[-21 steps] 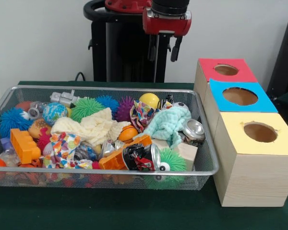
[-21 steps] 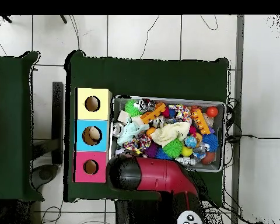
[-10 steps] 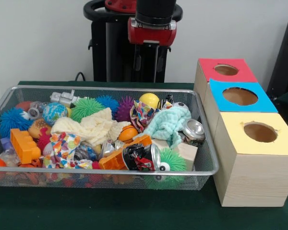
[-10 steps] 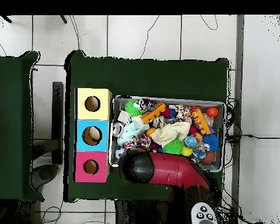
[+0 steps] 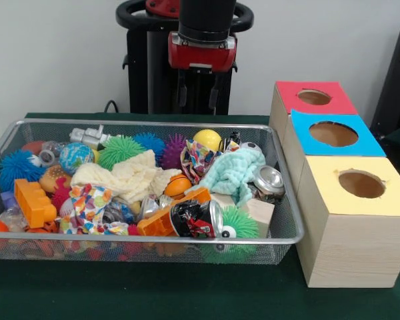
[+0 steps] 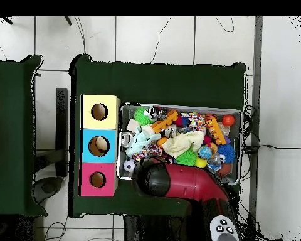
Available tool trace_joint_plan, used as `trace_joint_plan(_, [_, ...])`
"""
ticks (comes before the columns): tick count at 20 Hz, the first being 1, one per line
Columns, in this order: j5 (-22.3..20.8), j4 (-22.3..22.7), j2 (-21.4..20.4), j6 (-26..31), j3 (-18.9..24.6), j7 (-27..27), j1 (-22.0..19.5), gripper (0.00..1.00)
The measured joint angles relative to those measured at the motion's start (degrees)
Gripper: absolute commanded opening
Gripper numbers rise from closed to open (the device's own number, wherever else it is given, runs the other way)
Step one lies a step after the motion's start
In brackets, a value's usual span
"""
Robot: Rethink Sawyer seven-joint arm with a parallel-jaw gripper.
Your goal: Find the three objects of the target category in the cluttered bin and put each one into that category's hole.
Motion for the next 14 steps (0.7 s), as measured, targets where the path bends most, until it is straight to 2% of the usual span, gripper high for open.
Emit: trace_joint_plan(14, [-0.2, -0.6, 0.5, -2.0, 1.3, 0.0, -3.8, 1.0])
